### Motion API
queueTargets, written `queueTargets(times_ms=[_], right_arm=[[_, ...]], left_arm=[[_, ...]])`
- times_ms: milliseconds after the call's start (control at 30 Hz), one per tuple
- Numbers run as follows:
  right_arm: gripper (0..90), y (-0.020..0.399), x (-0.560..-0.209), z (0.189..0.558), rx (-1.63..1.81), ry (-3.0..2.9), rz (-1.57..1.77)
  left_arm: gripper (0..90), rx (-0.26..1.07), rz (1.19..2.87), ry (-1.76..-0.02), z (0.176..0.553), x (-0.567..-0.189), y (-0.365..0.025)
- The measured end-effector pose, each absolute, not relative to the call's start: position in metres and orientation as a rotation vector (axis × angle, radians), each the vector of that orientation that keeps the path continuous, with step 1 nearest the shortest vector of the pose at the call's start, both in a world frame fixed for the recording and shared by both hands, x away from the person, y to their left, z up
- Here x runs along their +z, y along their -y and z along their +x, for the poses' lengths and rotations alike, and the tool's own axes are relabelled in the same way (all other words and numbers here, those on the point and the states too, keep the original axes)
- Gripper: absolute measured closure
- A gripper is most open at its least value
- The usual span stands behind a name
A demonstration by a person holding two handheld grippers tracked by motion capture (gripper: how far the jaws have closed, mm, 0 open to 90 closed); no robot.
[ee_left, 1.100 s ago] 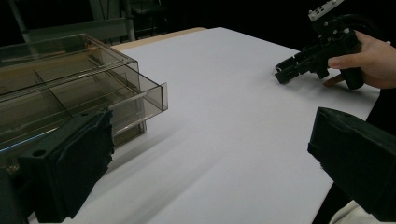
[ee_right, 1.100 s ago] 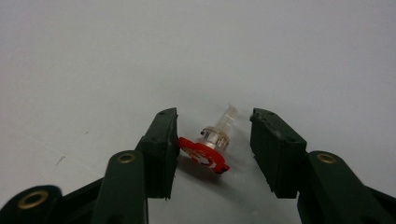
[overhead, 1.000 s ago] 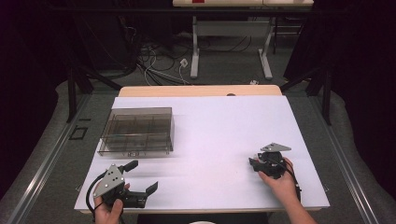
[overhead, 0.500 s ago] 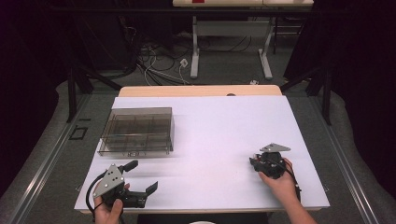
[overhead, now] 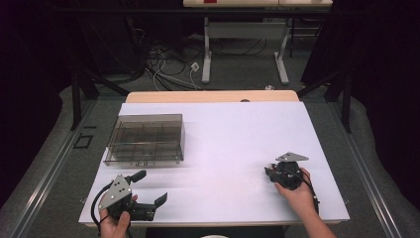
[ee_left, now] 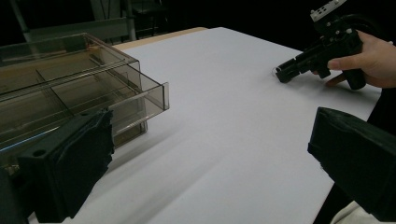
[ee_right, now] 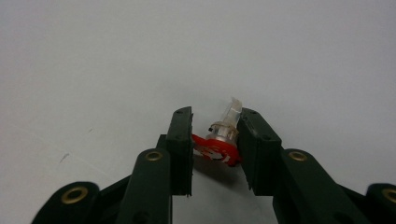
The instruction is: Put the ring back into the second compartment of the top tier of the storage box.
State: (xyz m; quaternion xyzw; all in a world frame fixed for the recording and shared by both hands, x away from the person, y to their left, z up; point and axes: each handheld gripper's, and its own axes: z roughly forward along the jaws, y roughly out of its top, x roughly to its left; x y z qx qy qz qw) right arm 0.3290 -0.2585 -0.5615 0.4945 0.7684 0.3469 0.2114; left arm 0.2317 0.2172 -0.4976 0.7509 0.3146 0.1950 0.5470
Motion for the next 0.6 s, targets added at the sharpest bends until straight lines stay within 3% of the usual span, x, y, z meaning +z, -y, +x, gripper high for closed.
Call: queueTargets(times_ms=[600], right_arm=[[67.4,0.2587,-0.5608,0.3283,0.974,-2.137,1.378]], left_arm=[[0.1,0.458,1.776,-0.75,0.2315,-0.4977,-0.2177]])
